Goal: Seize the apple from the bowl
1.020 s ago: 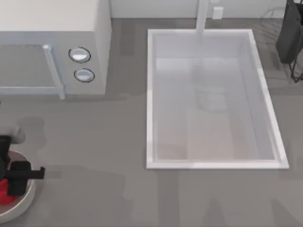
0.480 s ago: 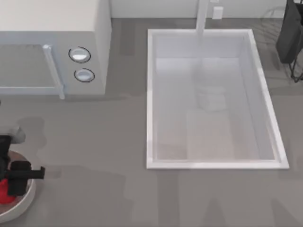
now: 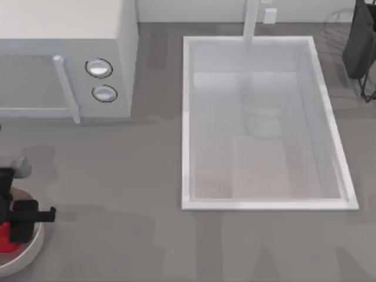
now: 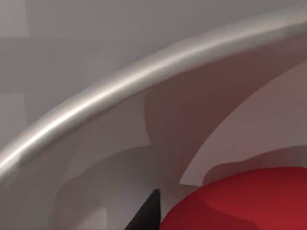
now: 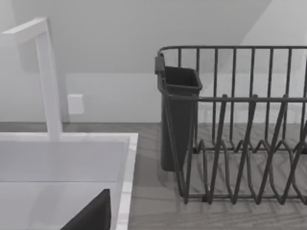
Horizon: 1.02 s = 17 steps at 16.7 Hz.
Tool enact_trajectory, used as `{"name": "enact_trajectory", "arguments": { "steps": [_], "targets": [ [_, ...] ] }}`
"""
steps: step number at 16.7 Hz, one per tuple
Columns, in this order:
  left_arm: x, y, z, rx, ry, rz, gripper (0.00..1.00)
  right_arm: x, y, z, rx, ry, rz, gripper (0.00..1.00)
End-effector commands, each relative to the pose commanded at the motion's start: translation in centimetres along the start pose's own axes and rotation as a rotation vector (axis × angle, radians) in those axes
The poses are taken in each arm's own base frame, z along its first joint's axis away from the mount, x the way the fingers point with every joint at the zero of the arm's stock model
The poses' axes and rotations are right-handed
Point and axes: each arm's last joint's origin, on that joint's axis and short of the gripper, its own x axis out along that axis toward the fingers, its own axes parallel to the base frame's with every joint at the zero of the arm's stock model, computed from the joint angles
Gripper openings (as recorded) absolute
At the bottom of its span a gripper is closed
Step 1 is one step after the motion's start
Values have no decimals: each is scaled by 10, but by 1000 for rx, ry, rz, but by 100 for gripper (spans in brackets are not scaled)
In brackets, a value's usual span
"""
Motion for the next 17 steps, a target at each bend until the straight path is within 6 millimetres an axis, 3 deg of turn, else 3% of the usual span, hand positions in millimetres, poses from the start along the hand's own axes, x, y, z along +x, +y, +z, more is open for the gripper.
{"name": "enact_trajectory", "arguments": {
  "steps": [7,8,11,13,17],
  "targets": [
    [0,0,0,0,0,0,0,0,0,0,0,0,0,100],
    [-28,1,13,4,-98,-2,0,0,0,0,0,0,0,100],
    [-34,1,18,4,-93,-2,0,0,0,0,0,0,0,100],
    [-50,1,28,4,-88,-2,0,0,0,0,0,0,0,100],
    [-112,1,50,4,-74,-2,0,0,0,0,0,0,0,100]
  ]
}}
